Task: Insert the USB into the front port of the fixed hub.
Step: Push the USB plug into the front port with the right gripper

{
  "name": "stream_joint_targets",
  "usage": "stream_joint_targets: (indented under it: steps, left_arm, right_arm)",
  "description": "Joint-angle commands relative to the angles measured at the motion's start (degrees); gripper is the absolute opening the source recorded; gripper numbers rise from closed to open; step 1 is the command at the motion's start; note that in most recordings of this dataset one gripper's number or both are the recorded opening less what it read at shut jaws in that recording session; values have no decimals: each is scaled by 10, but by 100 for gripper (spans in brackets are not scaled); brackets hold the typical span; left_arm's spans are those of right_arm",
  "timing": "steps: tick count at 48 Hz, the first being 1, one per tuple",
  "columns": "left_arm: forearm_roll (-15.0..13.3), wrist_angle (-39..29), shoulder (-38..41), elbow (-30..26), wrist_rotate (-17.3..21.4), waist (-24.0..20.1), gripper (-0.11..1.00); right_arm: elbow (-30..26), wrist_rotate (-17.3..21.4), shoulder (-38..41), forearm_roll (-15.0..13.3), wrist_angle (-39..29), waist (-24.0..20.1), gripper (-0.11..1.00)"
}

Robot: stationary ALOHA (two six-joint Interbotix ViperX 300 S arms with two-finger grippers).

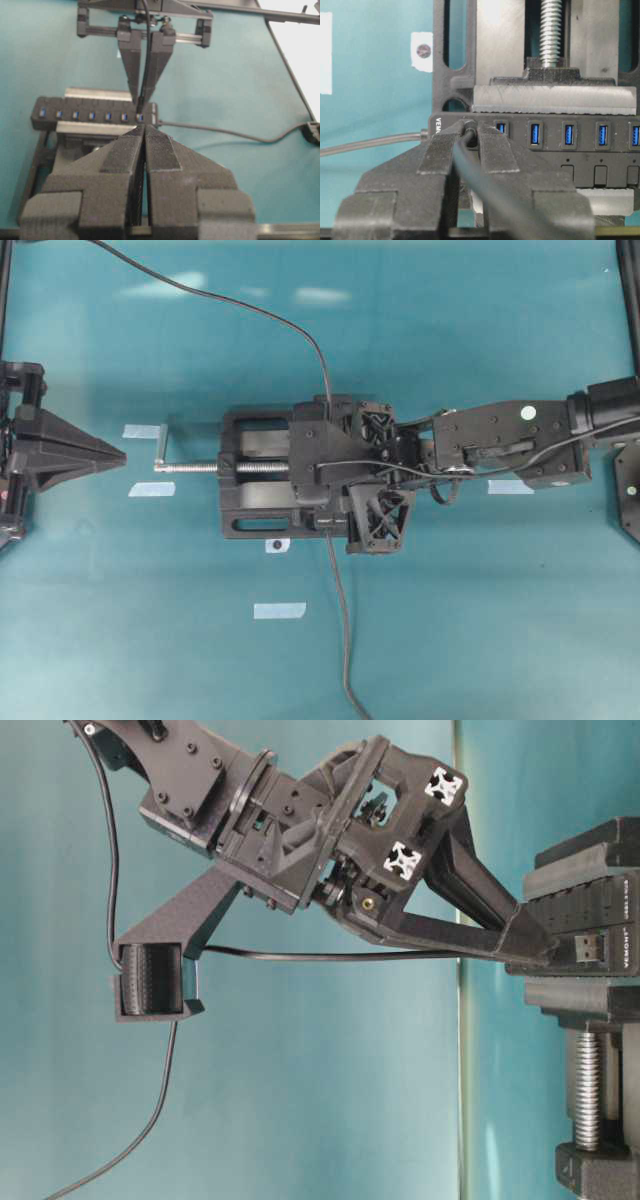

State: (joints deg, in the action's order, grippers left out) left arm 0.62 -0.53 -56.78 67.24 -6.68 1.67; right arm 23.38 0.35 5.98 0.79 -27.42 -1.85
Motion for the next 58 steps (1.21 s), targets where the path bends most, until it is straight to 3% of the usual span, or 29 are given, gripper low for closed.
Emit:
stream_joint_targets:
  steps: [1, 15, 58]
  left_arm:
    - [1, 4, 4, -9, -1, 1, 0]
    - [1, 4, 4, -8, -2, 1, 0]
    - [1, 4, 4, -7, -2, 1, 0]
  right_arm:
    - [-3, 9, -9, 2, 4, 0, 9]
    - [2, 27, -8, 3, 17, 0, 9]
    - [4, 29, -13, 4, 15, -11, 9]
